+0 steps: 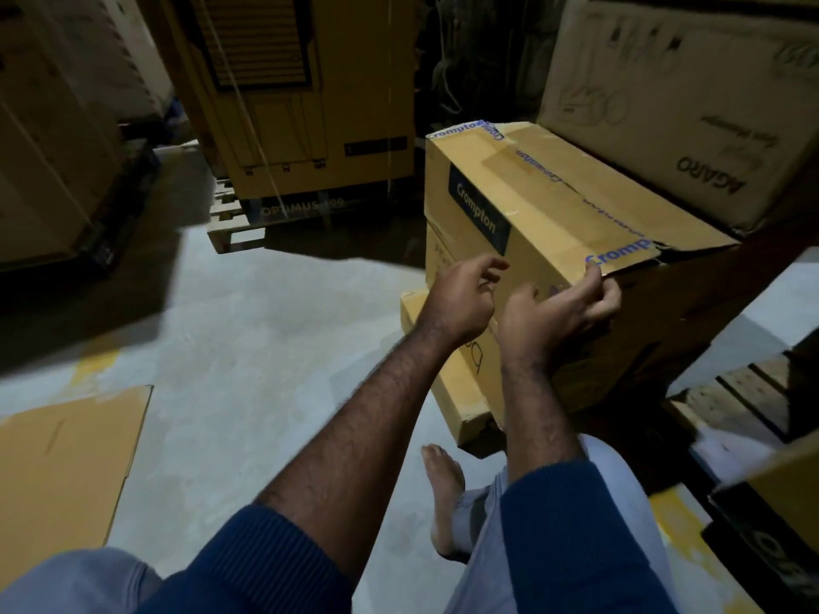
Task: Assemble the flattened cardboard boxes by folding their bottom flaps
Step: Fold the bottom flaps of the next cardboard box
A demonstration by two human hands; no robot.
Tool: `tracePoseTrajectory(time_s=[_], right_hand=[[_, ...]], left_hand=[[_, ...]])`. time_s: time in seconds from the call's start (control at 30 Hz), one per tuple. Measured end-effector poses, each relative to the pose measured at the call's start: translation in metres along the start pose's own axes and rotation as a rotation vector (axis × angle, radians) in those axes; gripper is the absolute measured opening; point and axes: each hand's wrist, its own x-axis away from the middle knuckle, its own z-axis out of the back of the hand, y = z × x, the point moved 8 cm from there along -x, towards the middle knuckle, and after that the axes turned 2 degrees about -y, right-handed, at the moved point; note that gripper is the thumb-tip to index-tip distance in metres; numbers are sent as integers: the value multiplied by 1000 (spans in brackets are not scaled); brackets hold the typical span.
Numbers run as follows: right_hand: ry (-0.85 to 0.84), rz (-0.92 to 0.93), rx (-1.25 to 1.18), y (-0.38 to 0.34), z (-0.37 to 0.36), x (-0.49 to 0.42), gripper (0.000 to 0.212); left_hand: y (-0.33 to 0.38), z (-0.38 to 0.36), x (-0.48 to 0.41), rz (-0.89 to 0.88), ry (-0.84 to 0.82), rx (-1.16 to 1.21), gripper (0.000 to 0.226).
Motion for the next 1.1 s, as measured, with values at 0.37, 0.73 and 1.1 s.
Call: tracePoseTrajectory(time_s=[0.37,0.73,1.1], right_hand=[[-164,-429,-481,32,5,-6,72],[-453,-509,-702,14,-47,35,57],[-334,-1106,-1157,54,-60,66,41]], left_hand=[[36,-52,-6,-197,-350,-206,81],[-17,-17,-13,-71,-203,-102,75],[-48,31,-10,-23,-134,-159,76]])
